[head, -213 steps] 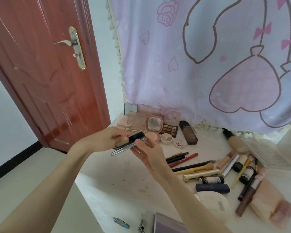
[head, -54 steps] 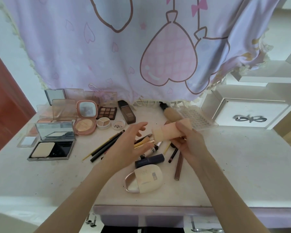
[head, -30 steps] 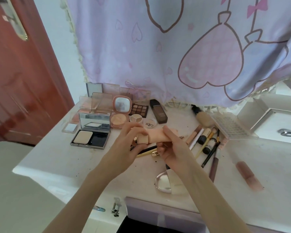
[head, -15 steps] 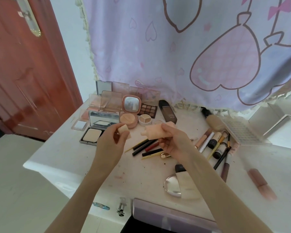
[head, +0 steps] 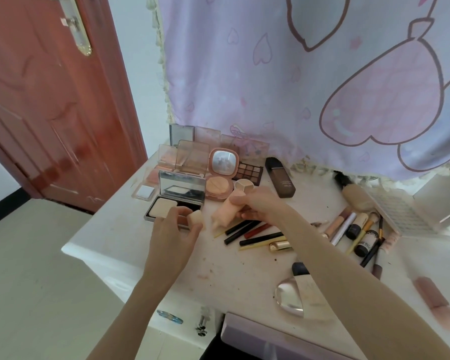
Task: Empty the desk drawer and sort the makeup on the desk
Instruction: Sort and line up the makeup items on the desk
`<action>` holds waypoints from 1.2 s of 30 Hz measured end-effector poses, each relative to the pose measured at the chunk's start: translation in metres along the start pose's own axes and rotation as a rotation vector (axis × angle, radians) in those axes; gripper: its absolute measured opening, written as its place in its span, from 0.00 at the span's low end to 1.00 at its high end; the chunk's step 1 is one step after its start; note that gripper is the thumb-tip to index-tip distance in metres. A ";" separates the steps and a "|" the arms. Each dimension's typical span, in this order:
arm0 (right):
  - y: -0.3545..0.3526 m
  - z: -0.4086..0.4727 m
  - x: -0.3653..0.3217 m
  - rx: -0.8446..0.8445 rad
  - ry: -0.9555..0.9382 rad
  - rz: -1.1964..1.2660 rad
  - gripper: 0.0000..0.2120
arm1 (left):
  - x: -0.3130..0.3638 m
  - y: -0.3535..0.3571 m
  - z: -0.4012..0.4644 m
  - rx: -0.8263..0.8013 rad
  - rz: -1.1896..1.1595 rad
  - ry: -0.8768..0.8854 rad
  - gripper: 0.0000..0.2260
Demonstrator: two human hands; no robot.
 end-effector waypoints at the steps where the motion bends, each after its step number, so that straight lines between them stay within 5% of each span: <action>1: -0.002 0.001 0.000 0.008 -0.007 -0.025 0.18 | -0.001 0.001 0.002 -0.007 0.009 0.002 0.13; 21: -0.016 0.001 0.001 0.123 -0.073 -0.532 0.22 | 0.014 0.024 0.039 -0.001 0.403 0.123 0.12; 36: -0.016 -0.019 0.003 0.075 -0.112 -0.457 0.19 | 0.008 0.023 0.030 -0.051 0.455 0.182 0.12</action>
Point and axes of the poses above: each hand's wrist, its own z-axis towards the middle knuckle, its own y-axis out of the palm, x = y × z, the point moved 3 cm from there along z, towards the middle knuckle, and after that the axes turned 10 degrees about -x, right-handed, at the moved point
